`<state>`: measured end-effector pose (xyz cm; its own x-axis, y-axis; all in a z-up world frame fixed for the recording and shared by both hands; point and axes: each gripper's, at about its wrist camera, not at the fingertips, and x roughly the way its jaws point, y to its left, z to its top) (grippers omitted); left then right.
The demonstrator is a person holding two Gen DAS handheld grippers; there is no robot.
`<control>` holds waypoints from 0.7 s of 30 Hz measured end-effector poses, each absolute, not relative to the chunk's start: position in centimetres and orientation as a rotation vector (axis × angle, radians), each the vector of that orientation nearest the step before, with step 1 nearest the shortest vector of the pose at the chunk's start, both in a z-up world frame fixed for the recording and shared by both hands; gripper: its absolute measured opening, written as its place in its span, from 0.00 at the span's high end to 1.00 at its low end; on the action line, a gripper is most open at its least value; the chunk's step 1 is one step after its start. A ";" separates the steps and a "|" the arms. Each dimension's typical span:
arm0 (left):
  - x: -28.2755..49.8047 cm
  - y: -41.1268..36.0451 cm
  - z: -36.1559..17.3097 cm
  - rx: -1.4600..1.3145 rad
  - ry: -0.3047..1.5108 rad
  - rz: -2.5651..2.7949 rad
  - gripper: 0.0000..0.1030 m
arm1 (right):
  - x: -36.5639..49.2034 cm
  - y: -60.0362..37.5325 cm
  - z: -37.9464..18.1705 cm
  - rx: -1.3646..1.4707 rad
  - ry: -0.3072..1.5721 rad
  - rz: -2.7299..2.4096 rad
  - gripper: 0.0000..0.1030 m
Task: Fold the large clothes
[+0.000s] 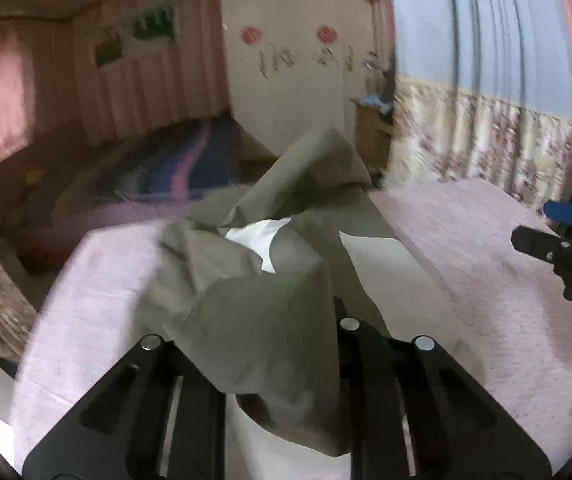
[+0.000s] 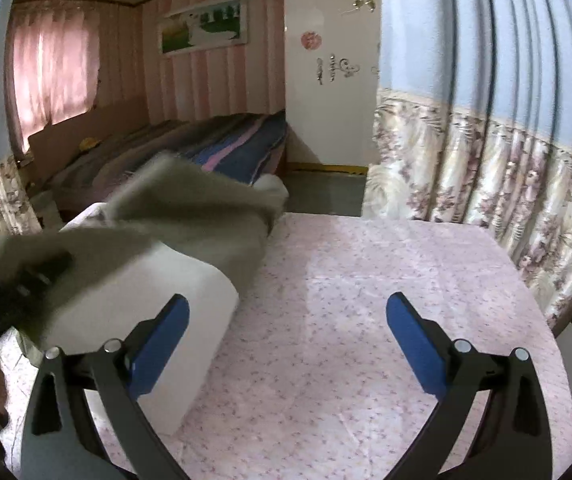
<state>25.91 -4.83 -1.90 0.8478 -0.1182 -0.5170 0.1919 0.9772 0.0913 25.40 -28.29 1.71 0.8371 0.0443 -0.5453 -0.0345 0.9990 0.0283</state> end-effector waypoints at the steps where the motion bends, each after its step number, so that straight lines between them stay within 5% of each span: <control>1: 25.2 -3.7 -1.2 0.144 0.510 -0.142 0.85 | 25.6 -27.9 1.8 0.014 0.575 0.052 0.04; 4: 23.5 -0.1 -0.2 0.171 0.480 -0.055 0.85 | 26.4 -26.7 2.1 0.008 0.565 0.075 0.04; 10: 25.3 7.5 -8.5 0.072 0.664 0.036 0.74 | 28.5 -23.2 0.9 -0.012 0.613 0.153 0.04; 13: 24.9 8.9 -9.5 0.037 0.660 0.060 0.50 | 28.7 -21.8 0.4 -0.048 0.630 0.182 0.04; 15: 24.5 10.1 -8.4 0.012 0.647 0.095 0.13 | 28.6 -21.6 0.2 -0.054 0.628 0.184 0.04; 17: 24.2 11.2 -7.0 -0.028 0.632 0.102 0.04 | 28.7 -21.9 0.3 -0.040 0.626 0.181 0.04; 21: 24.3 11.8 -2.9 -0.017 0.591 0.133 0.03 | 28.9 -22.0 0.5 -0.079 0.615 0.138 0.04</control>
